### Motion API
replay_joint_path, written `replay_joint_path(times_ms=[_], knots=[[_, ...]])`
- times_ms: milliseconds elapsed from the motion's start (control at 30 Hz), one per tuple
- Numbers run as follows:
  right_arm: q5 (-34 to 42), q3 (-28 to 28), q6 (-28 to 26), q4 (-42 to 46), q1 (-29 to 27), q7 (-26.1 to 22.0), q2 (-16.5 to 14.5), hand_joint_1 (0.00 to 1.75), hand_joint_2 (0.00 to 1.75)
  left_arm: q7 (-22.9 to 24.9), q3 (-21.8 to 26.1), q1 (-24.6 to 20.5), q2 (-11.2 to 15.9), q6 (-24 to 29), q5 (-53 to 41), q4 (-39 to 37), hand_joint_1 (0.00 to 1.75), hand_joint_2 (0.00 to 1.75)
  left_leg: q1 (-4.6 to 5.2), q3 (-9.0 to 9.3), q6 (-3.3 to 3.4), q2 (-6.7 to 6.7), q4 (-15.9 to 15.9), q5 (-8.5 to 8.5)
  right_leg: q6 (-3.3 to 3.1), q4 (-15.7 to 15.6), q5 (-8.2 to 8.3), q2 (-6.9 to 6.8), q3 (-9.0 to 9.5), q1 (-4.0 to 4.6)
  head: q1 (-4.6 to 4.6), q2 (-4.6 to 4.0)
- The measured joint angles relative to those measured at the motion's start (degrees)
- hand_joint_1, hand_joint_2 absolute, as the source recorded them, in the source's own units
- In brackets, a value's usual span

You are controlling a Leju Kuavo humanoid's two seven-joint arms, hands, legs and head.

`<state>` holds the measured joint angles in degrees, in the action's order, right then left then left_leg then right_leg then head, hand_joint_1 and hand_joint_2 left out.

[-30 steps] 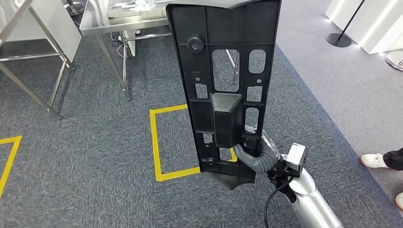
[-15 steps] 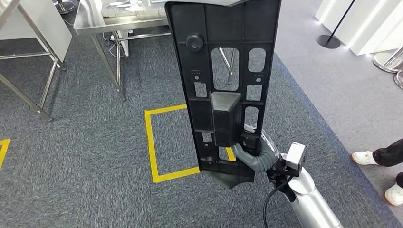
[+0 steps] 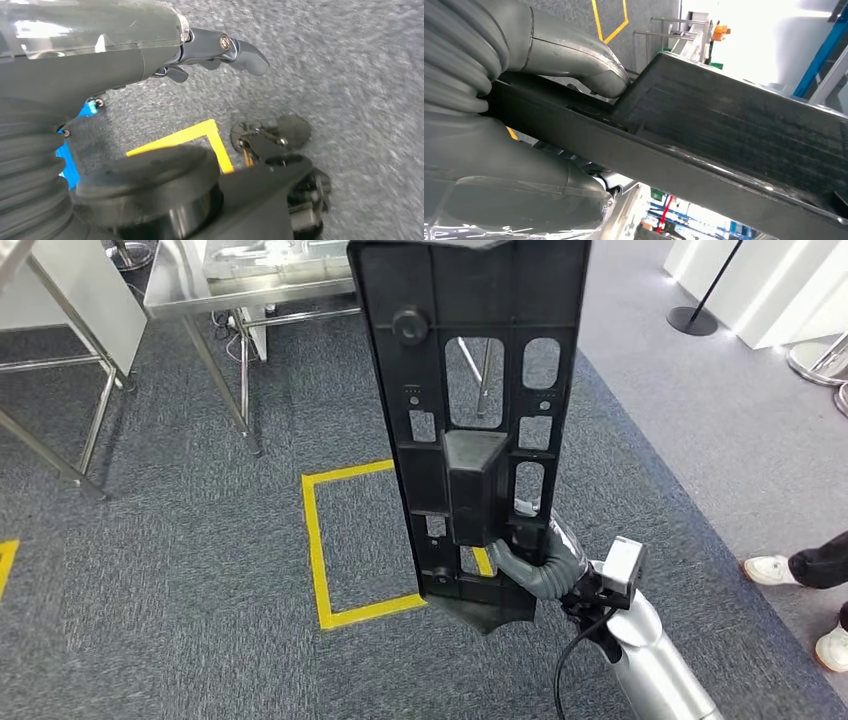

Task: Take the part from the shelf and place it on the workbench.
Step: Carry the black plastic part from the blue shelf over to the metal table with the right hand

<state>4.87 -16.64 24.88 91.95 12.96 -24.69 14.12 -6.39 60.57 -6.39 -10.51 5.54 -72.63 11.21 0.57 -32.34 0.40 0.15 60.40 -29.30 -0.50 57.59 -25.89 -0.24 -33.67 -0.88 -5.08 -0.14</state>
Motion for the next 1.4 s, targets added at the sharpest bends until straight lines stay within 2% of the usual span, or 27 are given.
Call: replay_joint_path(times_ms=[33,100,133,167,200,267,300,367,467,533,600,667,700,733,767,800,833,867,967,1033,1133,1167,1200,1233,1333,1367,1400], knots=[[0.0,-0.01,0.0,0.02,0.06,-0.01,0.02,1.69,1.75,-0.04,0.0,0.03,0.01,0.01,-0.01,0.0,0.0,1.75,-0.14,-1.62,-0.3,-0.05,3.18,-1.28,-0.23,-0.11,-0.22,-0.02,0.43,-0.07,-0.01,0.0],[0.01,-0.01,0.0,0.01,0.1,-0.01,0.04,1.69,1.75,-0.1,0.01,0.16,0.0,0.01,0.02,0.0,0.0,1.75,-0.43,-6.37,-0.75,-0.06,11.28,-3.9,-0.44,-0.13,-0.83,0.06,1.1,-0.08,-0.01,0.01],[0.02,-0.01,0.0,-0.01,0.07,0.0,0.04,1.69,1.75,-0.14,0.01,0.23,0.0,0.0,0.03,0.0,0.0,1.75,-0.57,-8.31,-0.89,-0.06,13.96,-4.13,-0.41,-0.12,-1.16,0.15,1.47,-0.09,-0.01,0.01],[0.02,-0.01,0.01,-0.02,0.04,0.01,0.04,1.69,1.75,-0.17,0.02,0.25,0.0,-0.01,0.05,0.0,0.0,1.75,-0.69,-9.28,-0.96,-0.06,14.57,-3.22,-0.34,-0.12,-1.52,0.24,1.91,-0.1,-0.01,0.0],[0.01,-0.01,0.01,-0.03,0.03,0.01,0.04,1.69,1.75,-0.2,0.02,0.28,0.01,-0.01,0.07,0.0,0.0,1.75,-0.78,-9.06,-0.96,-0.06,12.81,-1.21,-0.23,-0.12,-1.92,0.35,2.47,-0.14,-0.01,0.0],[0.0,-0.01,0.02,-0.05,0.05,0.01,0.04,1.69,1.75,-0.18,0.02,0.34,0.03,-0.01,0.07,0.0,0.0,1.75,-0.81,-6.26,-0.73,-0.19,5.22,3.64,0.18,-0.14,-2.86,0.5,3.71,-0.22,-0.01,0.0],[0.01,-0.01,0.02,-0.05,0.11,0.01,0.05,1.69,1.75,-0.16,0.02,0.36,0.03,-0.01,0.08,0.0,0.0,1.75,-0.7,-4.78,-0.49,-0.31,1.67,4.9,0.51,-0.14,-3.31,0.61,4.12,-0.19,-0.01,0.01],[0.01,-0.01,0.01,-0.06,0.23,0.01,0.06,1.69,1.75,-0.17,0.02,0.39,0.03,-0.01,0.1,0.0,0.0,1.75,-0.49,-3.4,0.16,-0.52,-1.53,4.98,1.26,-0.29,-3.68,0.73,4.47,-0.08,-0.01,0.01],[0.01,-0.01,0.02,-0.07,0.39,0.02,-0.05,1.69,1.75,-0.22,0.03,0.62,0.02,-0.01,0.1,0.0,0.0,1.75,-0.53,-2.26,1.34,-0.55,-2.6,4.36,2.15,0.7,-3.63,0.64,4.53,-0.17,-0.01,0.01],[0.0,-0.01,0.02,-0.08,0.66,0.02,-0.17,1.69,1.75,-0.29,0.04,0.59,-0.01,-0.01,0.1,0.0,0.0,1.75,-0.52,-1.16,2.04,-0.55,-2.98,3.92,2.33,5.33,-4.94,0.45,2.16,-0.27,-0.01,0.01],[0.0,-0.01,0.0,-0.14,0.8,0.01,-0.23,1.69,1.75,-0.32,0.04,0.55,-0.02,0.0,0.1,0.0,0.0,1.75,-0.32,-0.42,2.45,-0.56,-3.01,3.2,2.35,12.65,-7.4,0.41,-2.71,-0.26,-0.01,0.01],[-0.01,-0.01,-0.05,-0.33,0.77,0.02,-0.24,1.69,1.75,-0.32,0.04,0.66,-0.01,0.0,0.08,0.0,0.0,1.75,-0.08,0.62,2.59,-0.56,-2.99,2.27,2.26,16.15,-8.35,0.4,-6.47,-0.24,-0.01,0.01],[-0.02,0.01,-0.09,-0.42,0.77,0.02,-0.24,1.69,1.75,-0.32,0.04,0.71,-0.01,0.0,0.07,0.0,0.0,1.75,0.02,1.33,2.6,-0.57,-2.98,1.73,2.11,15.04,-7.26,0.4,-6.97,-0.19,-0.01,0.01],[-0.03,0.02,-0.11,-0.47,0.78,0.03,-0.24,1.69,1.75,-0.32,0.04,0.74,-0.01,-0.01,0.07,0.0,0.0,1.75,0.11,2.16,2.55,-0.58,-2.99,1.14,1.86,12.14,-5.02,0.39,-6.54,-0.09,-0.01,0.01],[-0.05,0.03,-0.14,-0.48,0.81,0.03,-0.24,1.69,1.75,-0.32,0.04,0.77,-0.03,-0.01,0.05,0.0,0.0,1.75,0.16,2.87,2.46,-0.58,-3.03,0.53,1.48,8.31,-1.93,0.3,-5.59,0.07,0.0,0.01],[-0.09,0.04,-0.2,-0.5,0.84,0.04,-0.25,1.69,1.75,-0.31,0.04,0.76,-0.06,-0.02,0.05,-0.02,0.0,1.75,0.24,3.58,2.28,-0.59,-2.99,-0.07,1.19,5.02,0.16,0.19,-4.77,0.33,0.01,0.0],[-0.15,0.06,-0.26,-0.5,0.88,0.07,-0.27,1.69,1.75,-0.29,0.04,0.73,-0.09,-0.02,0.04,-0.03,0.0,1.75,0.31,4.02,2.02,-0.58,-2.97,-0.68,0.92,2.81,1.34,0.12,-4.17,0.58,0.03,0.0],[-0.27,0.08,-0.32,-0.5,0.89,0.14,-0.29,1.69,1.75,-0.27,0.04,0.71,-0.12,-0.03,0.04,-0.05,0.0,1.75,0.37,4.46,1.71,-0.54,-2.86,-1.11,0.7,1.67,1.82,0.07,-3.86,0.78,0.05,0.0],[-0.57,0.14,-0.38,-0.4,1.02,0.32,-0.32,1.69,1.75,-0.23,0.04,0.58,-0.1,-0.04,0.05,-0.05,0.0,1.75,0.42,5.61,0.73,-0.42,-2.06,-1.9,0.08,0.98,1.18,0.26,-2.43,0.67,0.09,0.01],[-0.63,0.18,-0.38,-0.33,1.28,0.32,-0.24,1.69,1.75,-0.23,0.04,0.42,-0.07,-0.05,0.07,-0.04,0.0,1.75,0.26,3.79,0.16,-0.44,2.08,-2.8,-0.37,0.59,0.59,0.3,-0.85,0.43,0.04,0.0],[-0.76,0.19,-0.4,-0.31,1.4,0.32,-0.15,1.69,1.75,-0.23,0.04,0.49,-0.09,-0.05,0.1,-0.04,0.0,1.75,-0.19,-3.72,-0.45,-0.42,12.56,-6.45,-0.64,0.44,-0.87,0.39,0.84,0.38,0.01,0.0],[-0.84,0.19,-0.4,-0.32,1.34,0.32,-0.15,1.69,1.75,-0.23,0.05,0.58,-0.09,-0.05,0.13,-0.04,0.0,1.75,-0.27,-5.54,-0.54,-0.42,13.82,-7.4,-0.63,0.44,-1.46,0.49,1.51,0.37,0.01,0.0],[-0.91,0.19,-0.41,-0.32,1.29,0.33,-0.15,1.69,1.75,-0.23,0.05,0.67,-0.08,-0.05,0.16,-0.04,0.0,1.75,-0.31,-6.54,-0.52,-0.42,13.31,-7.32,-0.59,0.44,-2.09,0.59,2.31,0.36,0.01,0.0],[-0.94,0.19,-0.4,-0.32,1.26,0.33,-0.15,1.69,1.75,-0.23,0.06,0.73,-0.08,-0.05,0.19,-0.04,0.0,1.75,-0.31,-6.68,-0.41,-0.42,10.94,-5.65,-0.51,0.43,-2.78,0.68,3.23,0.33,0.01,0.0],[-0.9,0.19,-0.34,-0.39,1.16,0.31,-0.15,1.69,1.75,-0.25,0.08,0.97,-0.04,-0.03,0.19,-0.04,0.0,1.75,0.01,-5.57,0.31,-0.5,1.29,3.44,0.08,0.37,-4.76,0.91,5.44,0.37,0.03,0.01],[-0.87,0.22,-0.32,-0.42,1.07,0.31,-0.15,1.69,1.75,-0.27,0.08,1.05,-0.03,-0.02,0.14,-0.04,0.0,1.75,0.16,-5.38,0.65,-0.52,-0.24,5.1,0.4,0.3,-5.14,1.02,5.8,0.4,0.04,0.01],[-0.85,0.29,-0.31,-0.43,0.94,0.31,-0.15,1.69,1.75,-0.28,0.09,1.08,-0.01,-0.01,0.08,-0.04,0.0,1.75,0.28,-5.27,0.99,-0.5,-0.8,5.42,0.79,0.32,-5.28,1.13,6.07,0.45,0.04,0.01]])
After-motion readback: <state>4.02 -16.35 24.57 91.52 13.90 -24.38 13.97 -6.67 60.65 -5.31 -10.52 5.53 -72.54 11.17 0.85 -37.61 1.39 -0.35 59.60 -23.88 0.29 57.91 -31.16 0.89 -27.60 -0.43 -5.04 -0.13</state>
